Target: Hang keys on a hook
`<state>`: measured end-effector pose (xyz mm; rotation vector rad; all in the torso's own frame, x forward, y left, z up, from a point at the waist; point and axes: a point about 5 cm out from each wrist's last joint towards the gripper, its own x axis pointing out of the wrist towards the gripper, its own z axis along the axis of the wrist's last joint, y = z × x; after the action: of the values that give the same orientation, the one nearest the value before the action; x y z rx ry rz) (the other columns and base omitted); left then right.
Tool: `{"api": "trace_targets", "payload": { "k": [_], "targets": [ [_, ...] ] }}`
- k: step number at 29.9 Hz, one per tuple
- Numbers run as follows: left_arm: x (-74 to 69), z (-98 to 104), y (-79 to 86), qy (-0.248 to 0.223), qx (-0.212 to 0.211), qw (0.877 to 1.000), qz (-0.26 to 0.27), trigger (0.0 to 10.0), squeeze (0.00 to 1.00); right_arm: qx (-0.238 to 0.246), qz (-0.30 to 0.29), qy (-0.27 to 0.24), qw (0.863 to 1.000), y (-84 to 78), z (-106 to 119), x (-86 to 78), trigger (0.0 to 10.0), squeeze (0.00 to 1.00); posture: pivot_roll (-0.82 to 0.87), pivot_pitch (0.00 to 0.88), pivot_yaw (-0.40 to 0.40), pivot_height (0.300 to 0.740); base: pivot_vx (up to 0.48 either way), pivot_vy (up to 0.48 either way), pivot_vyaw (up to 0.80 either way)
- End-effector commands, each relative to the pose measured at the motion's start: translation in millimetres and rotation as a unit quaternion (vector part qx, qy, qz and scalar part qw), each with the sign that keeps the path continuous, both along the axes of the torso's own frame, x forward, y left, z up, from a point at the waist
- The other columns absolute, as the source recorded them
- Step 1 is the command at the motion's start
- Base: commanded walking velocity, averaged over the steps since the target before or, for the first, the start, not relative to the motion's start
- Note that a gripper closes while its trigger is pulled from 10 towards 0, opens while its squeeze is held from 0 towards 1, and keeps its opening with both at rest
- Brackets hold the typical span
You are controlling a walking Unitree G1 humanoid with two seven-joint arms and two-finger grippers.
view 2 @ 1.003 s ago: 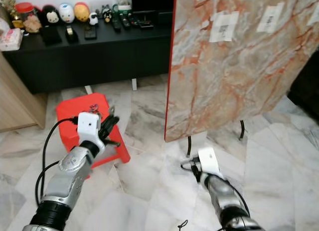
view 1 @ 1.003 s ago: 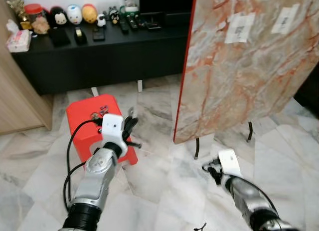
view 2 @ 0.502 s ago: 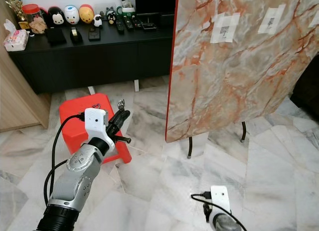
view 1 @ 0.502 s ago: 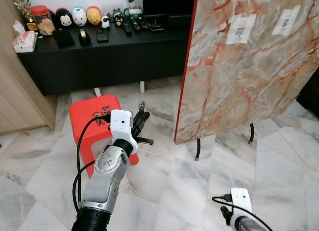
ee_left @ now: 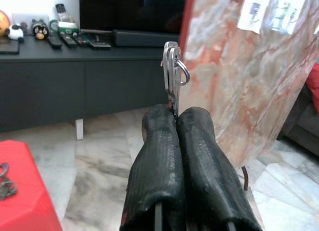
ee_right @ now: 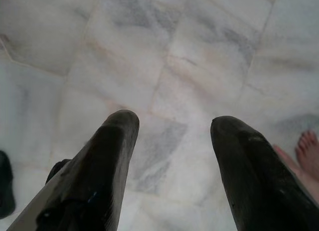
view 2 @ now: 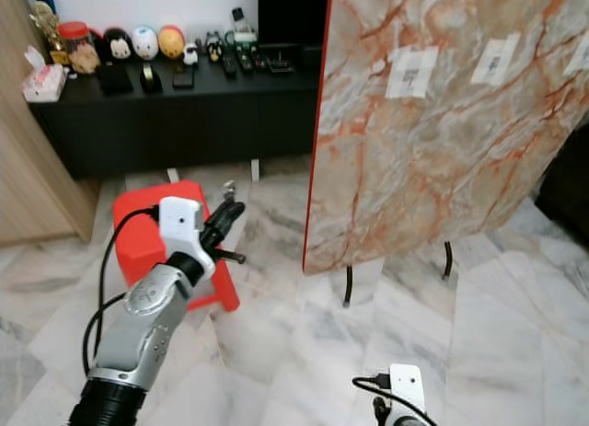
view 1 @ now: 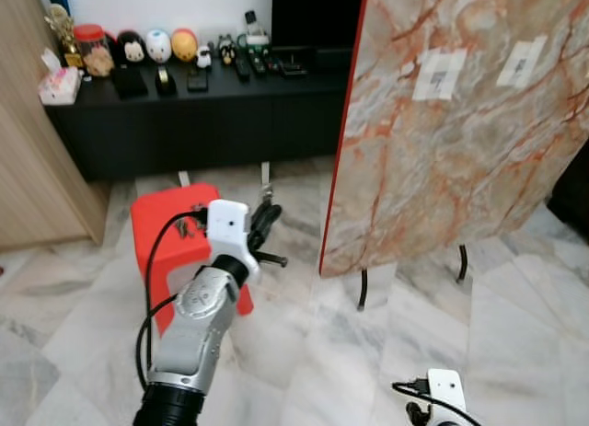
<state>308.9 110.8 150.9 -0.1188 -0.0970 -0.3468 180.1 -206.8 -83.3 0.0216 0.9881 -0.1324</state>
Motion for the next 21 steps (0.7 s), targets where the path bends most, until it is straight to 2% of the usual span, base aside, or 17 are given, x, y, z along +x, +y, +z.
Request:
{"api": "trace_targets", "payload": {
  "k": [1, 11, 14, 17, 21],
  "targets": [
    [-2.3, 2.2, -8.1, -0.005, 0.001, 1.000, -0.015, 10.0, 0.00, -0.009, -0.016, 0.013, 1.000, -13.2, -2.0, -9.6, 10.0, 0.00, 0.10, 0.006, -0.085, 0.740, 0.000, -0.315, 0.00],
    [-2.1, 3.0, -9.5, -0.007, 0.000, 1.000, -0.026, 10.0, 0.00, -0.009, -0.029, 0.021, 0.999, -19.2, -3.9, -16.8, 10.0, 0.00, 0.10, 0.000, -0.077, 0.740, 0.000, -0.312, 0.00],
    [-1.8, 4.1, -10.8, -0.008, 0.003, 0.999, -0.034, 10.0, 0.00, -0.004, -0.029, 0.026, 0.999, -12.0, -6.3, -18.8, 10.0, 0.00, 0.10, 0.000, -0.075, 0.740, 0.000, -0.311, 0.00],
    [-1.3, 5.2, -11.8, -0.009, 0.006, 0.999, -0.037, 10.0, 0.00, 0.001, -0.035, 0.025, 0.999, -10.2, -6.5, -18.3, 10.0, 0.00, 0.10, 0.011, -0.073, 0.740, 0.000, -0.283, -0.70],
    [-3.6, 2.9, -17.1, -0.007, 0.021, 0.998, -0.058, 10.0, 0.00, -0.003, -0.033, 0.028, 0.999, -10.0, -6.9, -19.0, 10.0, 0.00, 0.10, 0.032, -0.074, 0.740, 0.000, 0.000, -0.75]
  ]
}}
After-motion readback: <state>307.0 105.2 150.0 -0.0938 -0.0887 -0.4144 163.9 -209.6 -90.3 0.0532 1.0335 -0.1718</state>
